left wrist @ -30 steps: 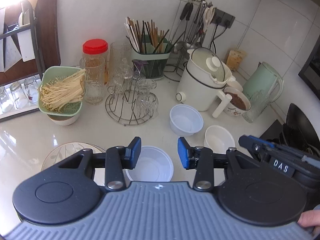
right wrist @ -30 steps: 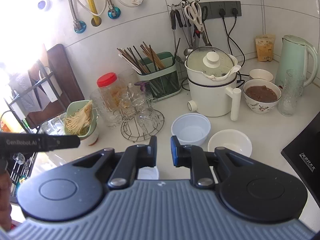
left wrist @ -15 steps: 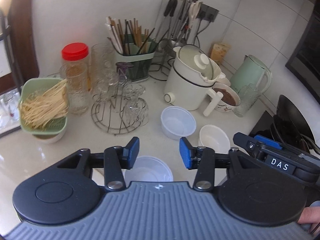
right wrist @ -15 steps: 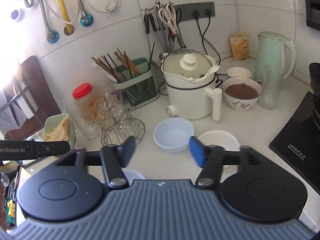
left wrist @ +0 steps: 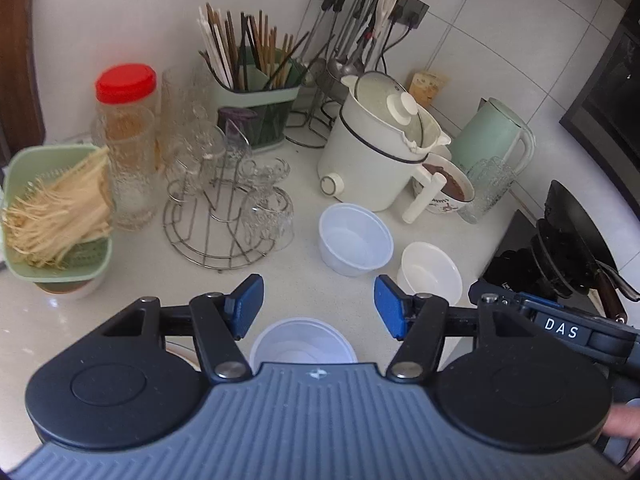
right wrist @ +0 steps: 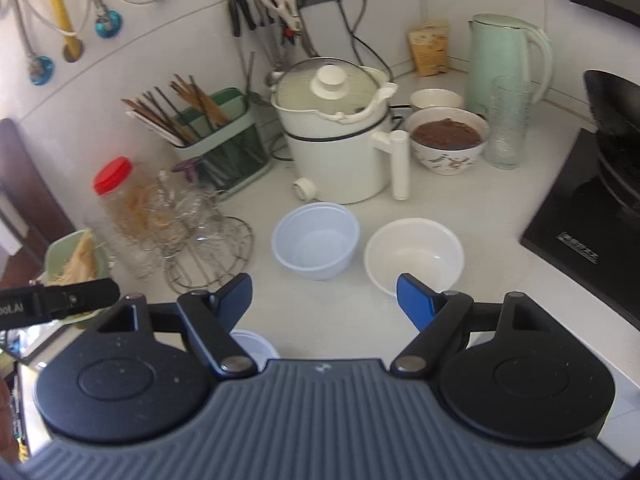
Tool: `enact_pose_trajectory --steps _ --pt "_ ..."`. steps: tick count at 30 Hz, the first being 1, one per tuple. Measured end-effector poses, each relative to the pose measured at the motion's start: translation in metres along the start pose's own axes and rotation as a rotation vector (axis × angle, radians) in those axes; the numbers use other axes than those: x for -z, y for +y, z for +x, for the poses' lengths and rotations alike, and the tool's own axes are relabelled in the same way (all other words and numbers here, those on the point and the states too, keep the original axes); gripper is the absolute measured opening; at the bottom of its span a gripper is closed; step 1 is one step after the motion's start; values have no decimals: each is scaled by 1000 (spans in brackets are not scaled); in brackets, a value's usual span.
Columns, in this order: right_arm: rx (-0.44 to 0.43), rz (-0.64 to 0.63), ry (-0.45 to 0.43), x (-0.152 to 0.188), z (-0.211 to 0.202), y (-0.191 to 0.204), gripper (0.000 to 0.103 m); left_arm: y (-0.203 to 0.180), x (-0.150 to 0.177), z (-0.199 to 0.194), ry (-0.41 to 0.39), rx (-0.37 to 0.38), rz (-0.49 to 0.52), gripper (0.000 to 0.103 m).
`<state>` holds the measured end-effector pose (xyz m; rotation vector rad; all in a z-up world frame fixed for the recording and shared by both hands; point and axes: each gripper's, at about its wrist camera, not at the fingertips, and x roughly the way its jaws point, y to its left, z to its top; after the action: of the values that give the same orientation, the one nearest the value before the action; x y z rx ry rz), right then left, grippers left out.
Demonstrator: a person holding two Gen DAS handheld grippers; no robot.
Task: Organize plates and bowls
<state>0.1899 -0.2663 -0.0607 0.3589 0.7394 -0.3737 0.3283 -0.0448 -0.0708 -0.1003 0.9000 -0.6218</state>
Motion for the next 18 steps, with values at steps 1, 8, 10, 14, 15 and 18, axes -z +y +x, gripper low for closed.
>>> enact_pose_trajectory --steps 1,8,10,14,15,18 --pt "3 -10 6 -1 2 0 81 0 0 5 9 1 0 67" --pt "-11 -1 44 -16 28 -13 81 -4 -7 46 45 -5 -23 67" --pt "-20 6 60 -22 41 -20 81 -8 -11 62 60 -16 -38 67" --pt "-38 -37 79 -36 66 -30 80 -16 -19 95 88 -16 -85 67" --pt "-45 -44 85 -40 73 -33 80 -19 -21 103 90 -17 -96 67" --pt "-73 -49 108 -51 95 -42 80 -24 -26 125 110 -26 -120 67"
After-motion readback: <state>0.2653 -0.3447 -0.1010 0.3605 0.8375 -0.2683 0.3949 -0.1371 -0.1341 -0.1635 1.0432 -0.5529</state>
